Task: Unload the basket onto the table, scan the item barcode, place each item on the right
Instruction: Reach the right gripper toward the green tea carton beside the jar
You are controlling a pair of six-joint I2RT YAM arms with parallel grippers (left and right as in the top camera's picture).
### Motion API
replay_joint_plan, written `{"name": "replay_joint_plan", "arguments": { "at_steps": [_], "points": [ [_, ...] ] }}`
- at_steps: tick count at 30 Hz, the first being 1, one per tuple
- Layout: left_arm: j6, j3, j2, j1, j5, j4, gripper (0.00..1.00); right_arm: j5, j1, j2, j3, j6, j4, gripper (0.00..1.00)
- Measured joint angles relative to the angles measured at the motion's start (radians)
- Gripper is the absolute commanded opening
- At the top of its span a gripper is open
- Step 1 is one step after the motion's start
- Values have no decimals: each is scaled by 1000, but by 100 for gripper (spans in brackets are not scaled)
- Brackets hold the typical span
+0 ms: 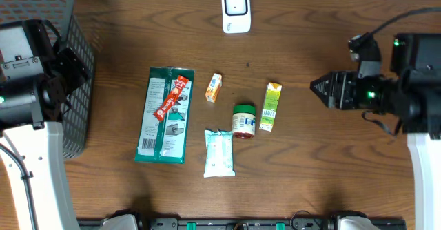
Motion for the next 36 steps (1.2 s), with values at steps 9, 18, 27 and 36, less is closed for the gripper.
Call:
{"name": "replay_joint_plan", "arguments": {
  "at_steps": [9,18,27,36],
  "points": [
    [0,0,0,0,0,0,88,163,160,98,-15,177,7,70],
    [0,0,0,0,0,0,88,278,273,245,-64,270,72,72],
    [0,0,0,0,0,0,88,309,350,391,-69,305,118,71],
    [0,0,0,0,0,0,88,314,474,515,-69,315,214,71]
  ]
}}
